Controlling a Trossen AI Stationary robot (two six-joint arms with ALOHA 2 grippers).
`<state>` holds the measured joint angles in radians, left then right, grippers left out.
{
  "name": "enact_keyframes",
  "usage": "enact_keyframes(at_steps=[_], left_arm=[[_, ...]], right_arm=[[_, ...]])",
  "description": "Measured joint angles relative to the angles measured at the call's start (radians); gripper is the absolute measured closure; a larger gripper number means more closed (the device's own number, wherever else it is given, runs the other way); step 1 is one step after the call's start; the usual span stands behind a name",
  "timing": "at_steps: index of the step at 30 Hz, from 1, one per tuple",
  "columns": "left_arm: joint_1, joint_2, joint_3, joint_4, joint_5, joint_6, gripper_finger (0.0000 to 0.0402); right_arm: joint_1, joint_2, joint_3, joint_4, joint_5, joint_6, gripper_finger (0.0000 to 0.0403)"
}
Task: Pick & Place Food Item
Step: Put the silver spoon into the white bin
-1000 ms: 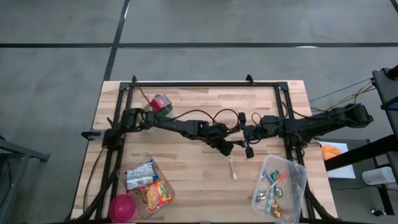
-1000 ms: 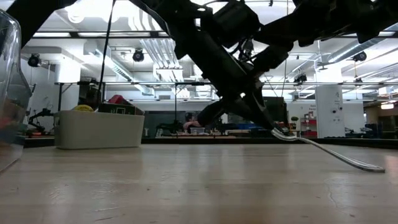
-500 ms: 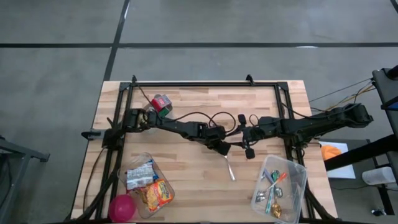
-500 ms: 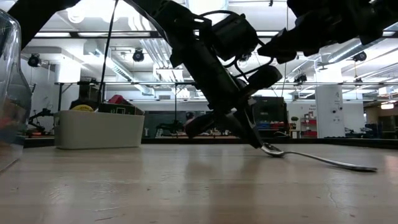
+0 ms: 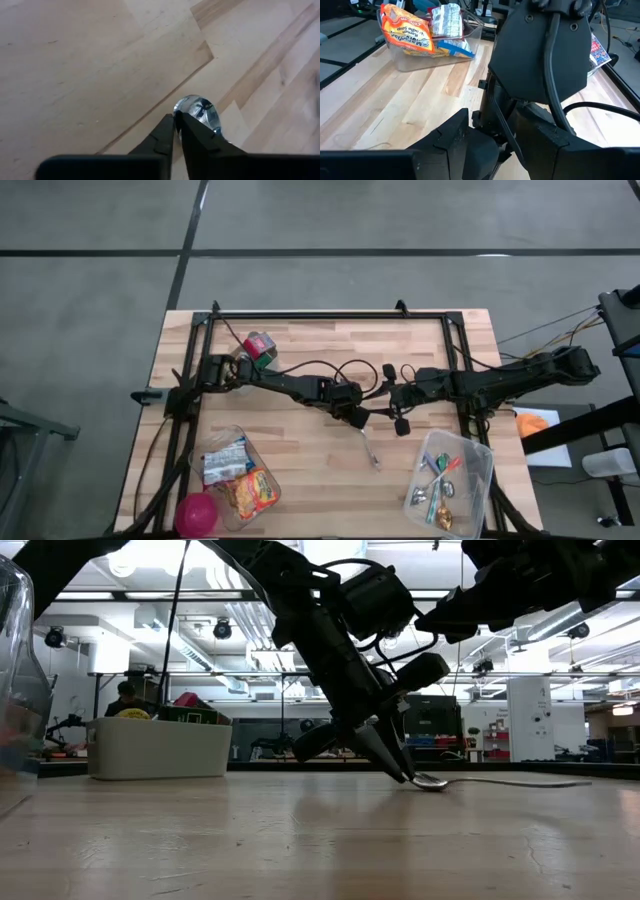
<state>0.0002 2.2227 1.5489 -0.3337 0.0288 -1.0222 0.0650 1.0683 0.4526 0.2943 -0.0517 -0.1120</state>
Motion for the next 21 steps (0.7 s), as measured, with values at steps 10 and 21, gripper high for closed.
enact_keyframes(at_steps=[10, 21], left_arm=[[0.001, 0.001, -0.001, 0.004, -0.002, 0.001, 0.0278], [0.000, 0.001, -0.001, 0.031, 0.009, 0.004, 0.0155]], right_arm=[[0.000, 0.000, 0.000, 0.000, 0.000, 0.000, 0.0246], [0.000, 0.000, 0.000, 0.000, 0.000, 0.000, 0.0246]])
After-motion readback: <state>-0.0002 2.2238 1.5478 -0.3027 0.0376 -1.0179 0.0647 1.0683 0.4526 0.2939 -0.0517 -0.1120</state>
